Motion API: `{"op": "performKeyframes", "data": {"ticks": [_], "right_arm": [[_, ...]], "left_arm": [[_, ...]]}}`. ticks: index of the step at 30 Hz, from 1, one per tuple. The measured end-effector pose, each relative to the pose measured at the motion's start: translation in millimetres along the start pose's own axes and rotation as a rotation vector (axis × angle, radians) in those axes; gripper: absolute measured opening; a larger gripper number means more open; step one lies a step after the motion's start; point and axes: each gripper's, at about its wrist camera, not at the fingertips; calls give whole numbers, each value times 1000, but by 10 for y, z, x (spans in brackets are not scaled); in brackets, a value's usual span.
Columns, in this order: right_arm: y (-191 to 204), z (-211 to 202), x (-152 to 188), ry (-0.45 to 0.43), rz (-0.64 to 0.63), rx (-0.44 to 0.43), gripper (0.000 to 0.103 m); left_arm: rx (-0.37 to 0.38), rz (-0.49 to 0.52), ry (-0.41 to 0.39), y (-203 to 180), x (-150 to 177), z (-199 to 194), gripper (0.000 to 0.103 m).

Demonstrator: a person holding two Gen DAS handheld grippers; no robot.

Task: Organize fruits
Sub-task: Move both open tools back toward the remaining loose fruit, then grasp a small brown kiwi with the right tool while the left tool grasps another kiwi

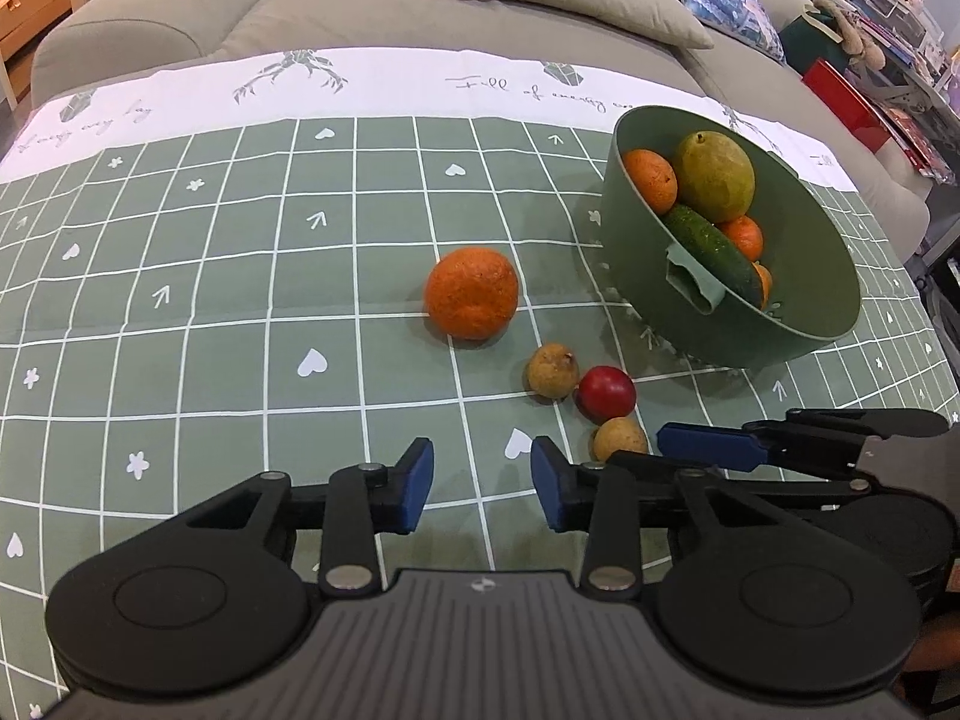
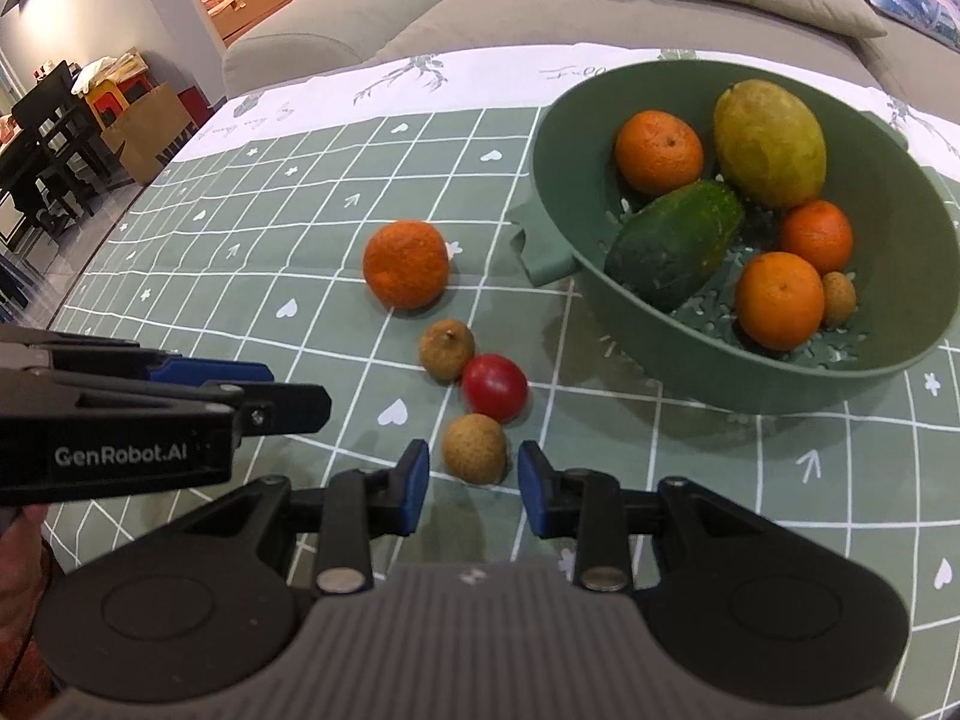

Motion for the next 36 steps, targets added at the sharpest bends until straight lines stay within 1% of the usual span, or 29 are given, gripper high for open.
{"op": "performKeyframes", "data": {"ticks": [7,12,15,20,27,32,34,36], "right_arm": [[-16,122,-13,19,3,-6,21],[-52,122,-23,23,6,-21,20],[-70,81,-20,22,-1,-15,20],[-182,-12,-29,12,15,14,20],[-295,-62,-43,0,39,39,20],[-333,-63,-53,-3,48,41,20],[-340,-75,-55,-5,49,41,20],[-363,-104,-49,-9,50,41,20]], "left_arm": [[32,9,10,-10,-63,94,44],[43,37,6,-63,-132,165,44],[58,49,8,-86,-188,226,44],[87,23,14,-72,-270,359,44],[96,19,11,-65,-376,477,43],[112,5,24,-66,-405,538,36],[127,-7,25,-60,-410,546,28],[134,-13,25,-66,-418,544,25]]}}
Point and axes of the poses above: each gripper's, at about its wrist camera, not at the fingertips, and z roughly the way its jaws point, y to its left, x to its underside, and after that the axes turned 10 degrees about z, right-handed
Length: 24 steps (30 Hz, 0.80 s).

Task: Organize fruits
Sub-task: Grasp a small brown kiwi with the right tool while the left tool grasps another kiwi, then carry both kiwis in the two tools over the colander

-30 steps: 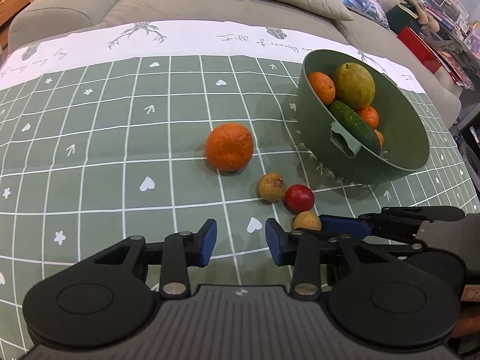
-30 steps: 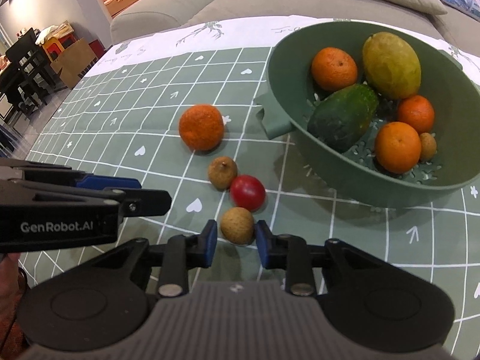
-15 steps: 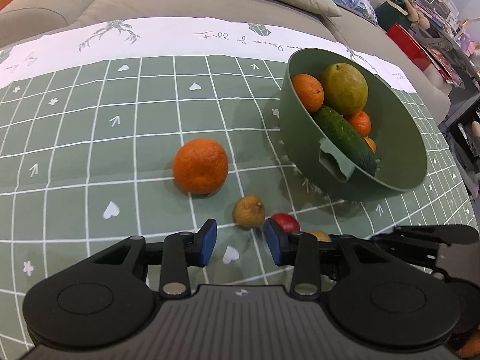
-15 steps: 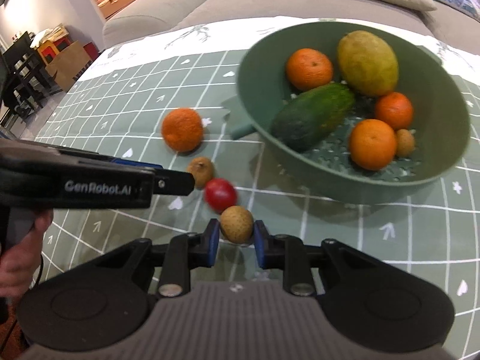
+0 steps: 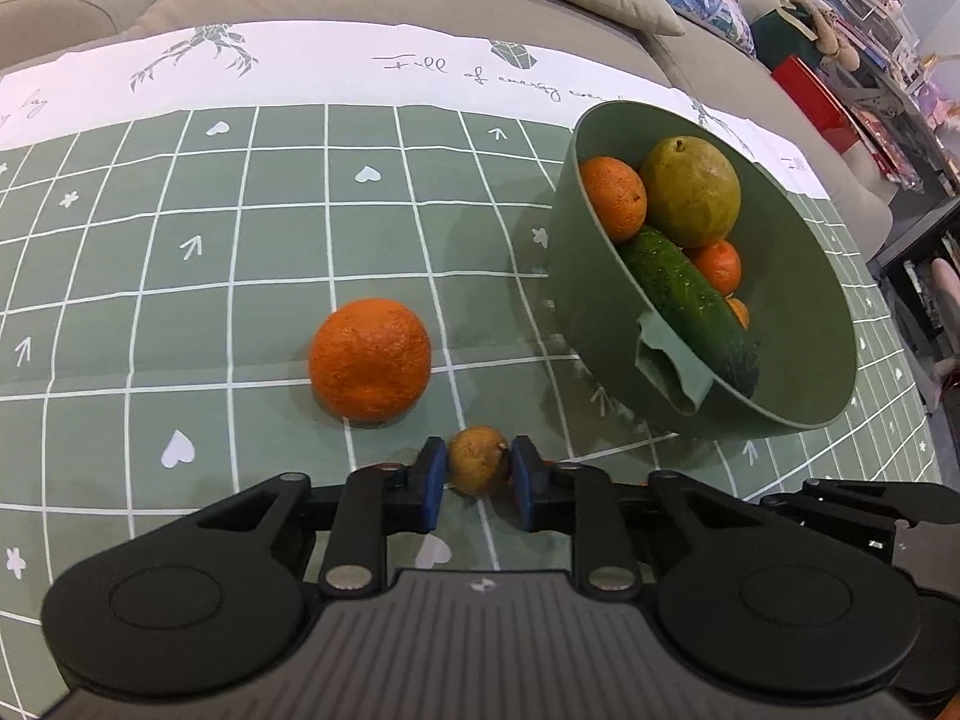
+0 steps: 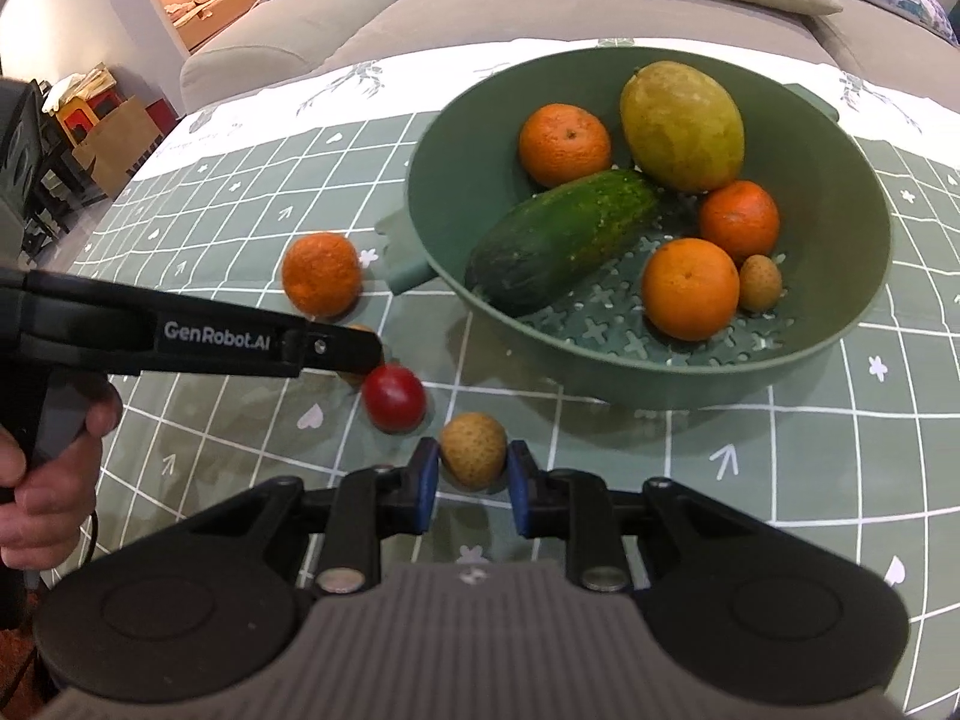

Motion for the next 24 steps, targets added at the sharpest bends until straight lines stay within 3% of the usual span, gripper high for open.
{"op": "performKeyframes", "data": {"ticks": [14,24], "right_arm": [[17,-414,51,-38,-53,-6,20],[28,-879,132,-80,-106,-13,20]], "left_arm": [[-14,14,-55,-143,176,-551,25],[5,75,-106,-492,228,-981,25]]}}
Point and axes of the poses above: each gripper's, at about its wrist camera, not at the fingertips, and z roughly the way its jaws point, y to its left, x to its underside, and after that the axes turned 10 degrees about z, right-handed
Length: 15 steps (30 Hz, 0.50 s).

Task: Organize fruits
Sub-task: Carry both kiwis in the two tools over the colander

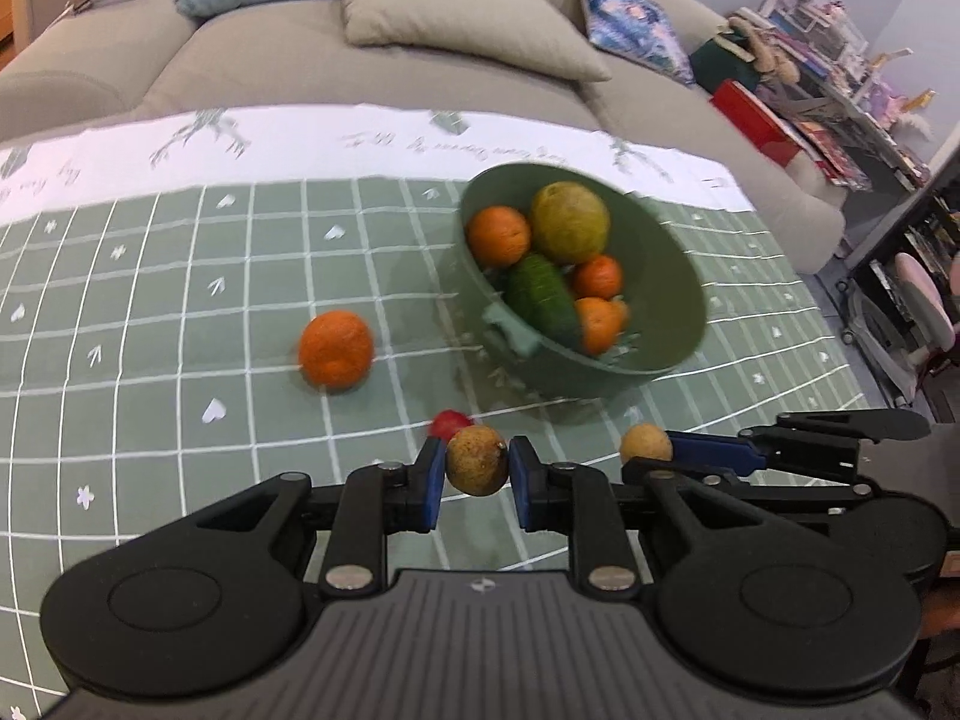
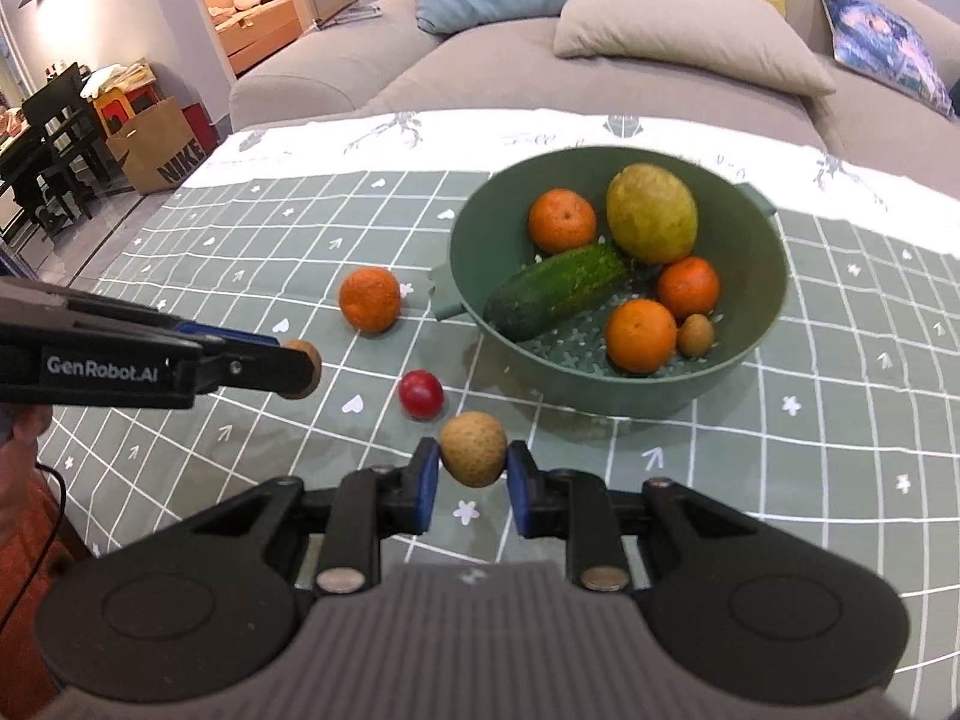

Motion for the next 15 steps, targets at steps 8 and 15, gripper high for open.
{"op": "performKeyframes", "data": {"ticks": [8,15], "right_arm": [[-130,-342,-105,-55,-46,8,20],[-333,-530,-345,-98,-78,35,20]], "left_arm": [[43,83,-57,-335,-278,-134,25],[86,146,-74,-578,-606,-34,25]]}}
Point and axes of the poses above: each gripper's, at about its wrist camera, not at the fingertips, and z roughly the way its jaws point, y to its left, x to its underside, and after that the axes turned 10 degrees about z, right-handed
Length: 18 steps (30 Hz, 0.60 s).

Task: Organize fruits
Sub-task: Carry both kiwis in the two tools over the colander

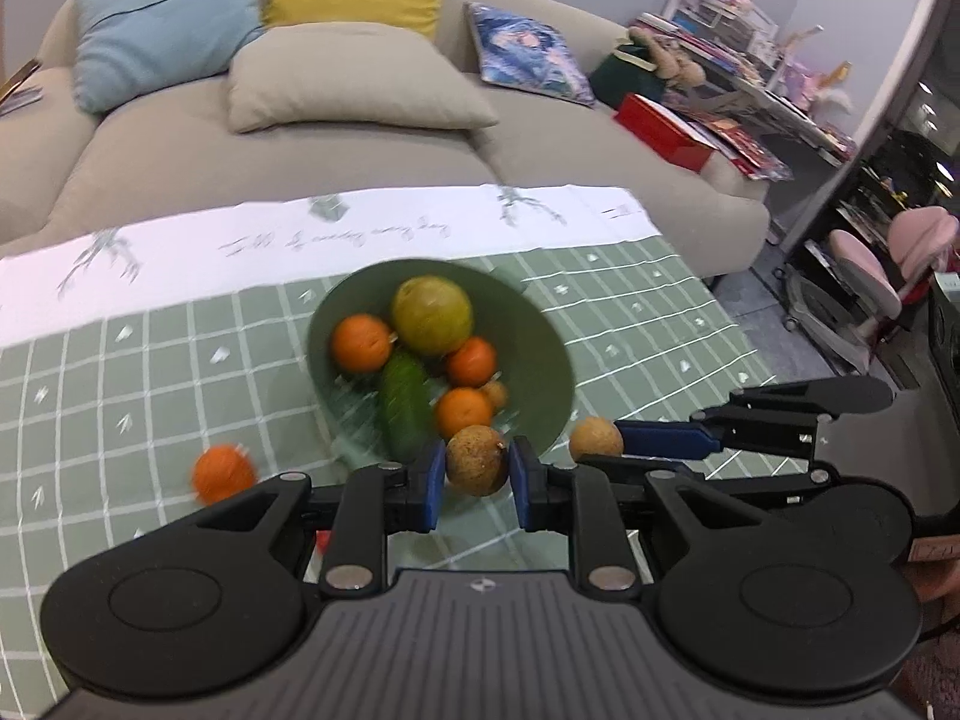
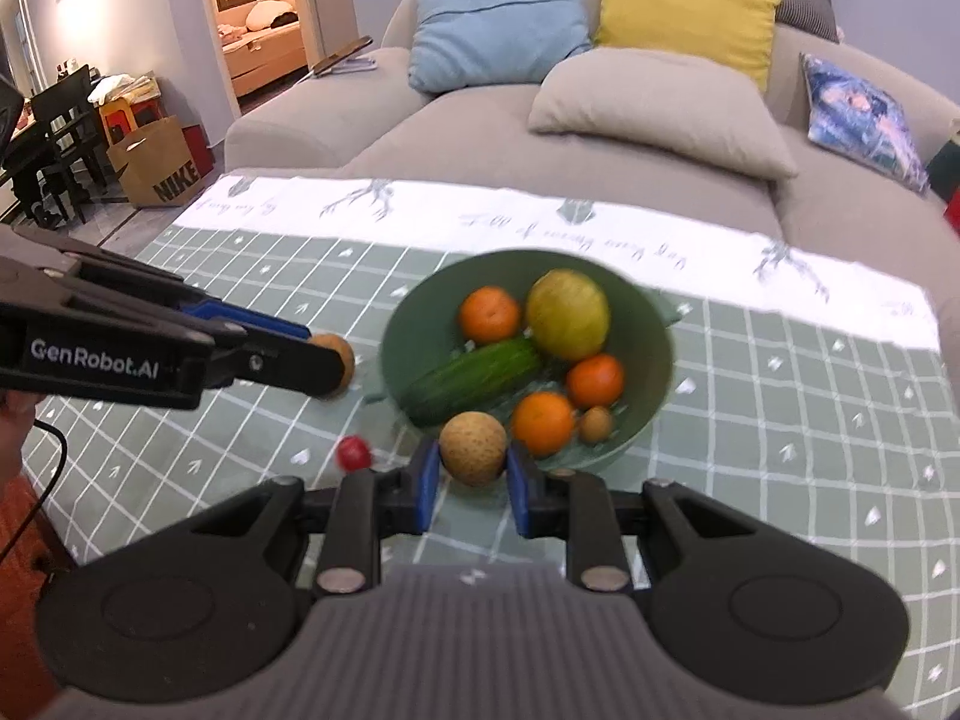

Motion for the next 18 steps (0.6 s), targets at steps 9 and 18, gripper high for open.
{"op": "performKeyframes", "data": {"ticks": [9,18], "right_arm": [[-335,113,-411,-2,-57,33,20],[-501,551,-662,106,-144,24,20]], "left_arm": [[26,70,31,-82,-339,358,25],[4,196,157,-131,-401,826,25]]}}
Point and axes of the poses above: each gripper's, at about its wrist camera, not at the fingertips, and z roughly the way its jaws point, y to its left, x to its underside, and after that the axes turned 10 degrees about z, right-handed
